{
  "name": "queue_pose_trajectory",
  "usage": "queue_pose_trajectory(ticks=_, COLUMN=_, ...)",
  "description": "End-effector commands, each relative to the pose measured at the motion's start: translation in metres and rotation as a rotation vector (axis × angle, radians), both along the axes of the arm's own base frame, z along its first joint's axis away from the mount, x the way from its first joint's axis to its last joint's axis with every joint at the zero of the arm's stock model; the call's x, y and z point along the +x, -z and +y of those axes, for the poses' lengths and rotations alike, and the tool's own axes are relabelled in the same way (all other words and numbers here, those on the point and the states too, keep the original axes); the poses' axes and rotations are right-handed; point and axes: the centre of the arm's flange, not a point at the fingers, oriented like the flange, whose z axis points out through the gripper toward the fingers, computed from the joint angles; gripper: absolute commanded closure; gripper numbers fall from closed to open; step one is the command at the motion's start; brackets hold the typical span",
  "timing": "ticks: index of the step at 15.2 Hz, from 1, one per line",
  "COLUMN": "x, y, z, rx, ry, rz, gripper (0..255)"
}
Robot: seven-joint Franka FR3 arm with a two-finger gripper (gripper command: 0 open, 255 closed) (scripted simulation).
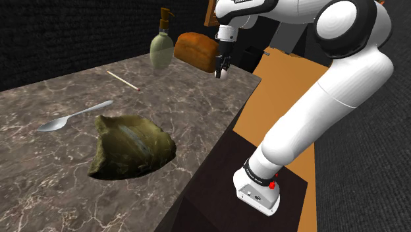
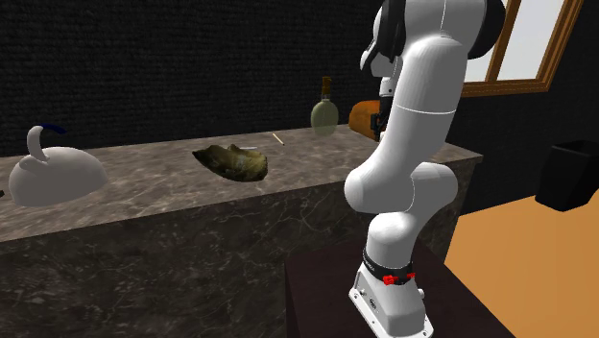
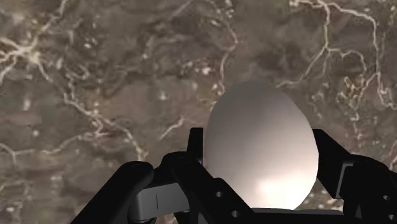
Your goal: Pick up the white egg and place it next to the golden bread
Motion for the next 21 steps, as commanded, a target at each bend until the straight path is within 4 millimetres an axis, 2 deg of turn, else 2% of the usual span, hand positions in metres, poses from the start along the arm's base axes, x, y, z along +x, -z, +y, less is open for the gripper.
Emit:
queue_pose_trajectory(ticks=1, x=0.0, y=0.0, z=0.0, rx=0.0, ry=0.0, rz=0.0, gripper=255)
queue_pose_trajectory(ticks=4, x=0.0, y=0.0, z=0.0, rx=0.0, ry=0.0, rz=0.0, gripper=255)
queue_pose_trajectory(ticks=5, x=0.0, y=0.0, z=0.0, rx=0.0, ry=0.0, rz=0.0, gripper=0)
queue_pose_trajectory(ticks=10, x=0.0, y=0.0, z=0.0, rx=0.0, ry=0.0, rz=0.0, gripper=0)
queue_pose_trajectory(ticks=14, x=0.012, y=-0.048, z=-0.007, rx=0.0, ry=0.0, rz=0.0, gripper=0)
queue_pose_trajectory(ticks=21, x=0.012, y=-0.048, z=-0.007, rx=0.0, ry=0.0, rz=0.0, gripper=0)
